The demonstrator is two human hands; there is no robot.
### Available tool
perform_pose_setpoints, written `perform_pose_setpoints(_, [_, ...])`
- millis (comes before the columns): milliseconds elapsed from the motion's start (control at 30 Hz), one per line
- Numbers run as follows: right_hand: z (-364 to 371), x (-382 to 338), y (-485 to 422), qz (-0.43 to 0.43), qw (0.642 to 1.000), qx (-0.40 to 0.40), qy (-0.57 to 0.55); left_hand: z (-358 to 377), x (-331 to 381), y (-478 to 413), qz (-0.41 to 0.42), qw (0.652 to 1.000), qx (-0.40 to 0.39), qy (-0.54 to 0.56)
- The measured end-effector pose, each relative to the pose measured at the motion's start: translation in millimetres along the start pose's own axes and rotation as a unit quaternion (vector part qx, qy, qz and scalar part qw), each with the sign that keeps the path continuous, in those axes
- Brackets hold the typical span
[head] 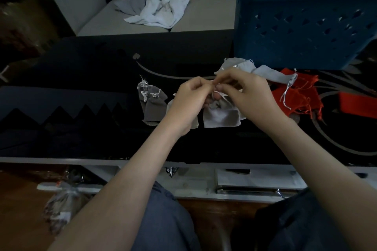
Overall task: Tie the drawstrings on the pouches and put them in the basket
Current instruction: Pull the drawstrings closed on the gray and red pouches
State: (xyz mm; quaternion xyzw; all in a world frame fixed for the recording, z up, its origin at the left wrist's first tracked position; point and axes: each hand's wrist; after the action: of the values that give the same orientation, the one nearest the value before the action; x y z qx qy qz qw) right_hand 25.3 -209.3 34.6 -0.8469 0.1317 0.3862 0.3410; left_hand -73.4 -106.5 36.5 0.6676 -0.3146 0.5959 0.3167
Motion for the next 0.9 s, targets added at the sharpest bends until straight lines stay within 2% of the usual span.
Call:
perform_pose_setpoints(100, [-3.3,0.5,-0.1,0.025,1.000,-0.015,0.006,-1.7,-2.1,-1.5,-0.007,1.000,-0.023,0.003])
perform_pose_setpoints(233, [-3.6,2.2,0.6,0.019,0.999,-0.012,0.031,0.7,-3.3,-1.1,-0.010,1.000,-0.014,-0.002])
perform_pose_setpoints(300, [-3.4,2.0,1.4,0.020,0.999,-0.005,0.038,3.0,-2.4,-0.6,-0.017,0.999,-0.035,0.005])
perform_pose_setpoints(467, [-2.8,-2.7,-0.6,0.075,0.997,0.016,-0.031,2.5,-2.3,-0.8,-0.009,0.997,-0.070,0.039])
perform_pose_setpoints(533, [-2.2,-4.0,-1.5,0.128,0.988,-0.011,-0.084,2.8,-3.2,0.6,0.006,0.997,-0.065,0.048])
perform_pose_setpoints(633, [-1.0,-1.9,-2.2,0.156,0.984,-0.048,-0.070,4.5,-3.1,0.9,0.014,0.997,-0.031,0.074])
perform_pose_setpoints(900, [-5.8,-2.8,-5.1,0.183,0.982,-0.041,-0.024,8.6,-7.1,0.7,0.028,0.998,0.009,0.047])
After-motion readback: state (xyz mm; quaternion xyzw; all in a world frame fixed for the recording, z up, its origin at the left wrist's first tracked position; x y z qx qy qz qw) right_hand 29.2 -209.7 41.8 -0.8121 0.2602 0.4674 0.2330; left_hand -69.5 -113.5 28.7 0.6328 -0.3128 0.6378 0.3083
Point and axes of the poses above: each hand's wrist, its own y-axis away from the middle knuckle, its own z-axis out of the palm, x = y × z, and after that the axes turned 4 degrees about -y, right-handed
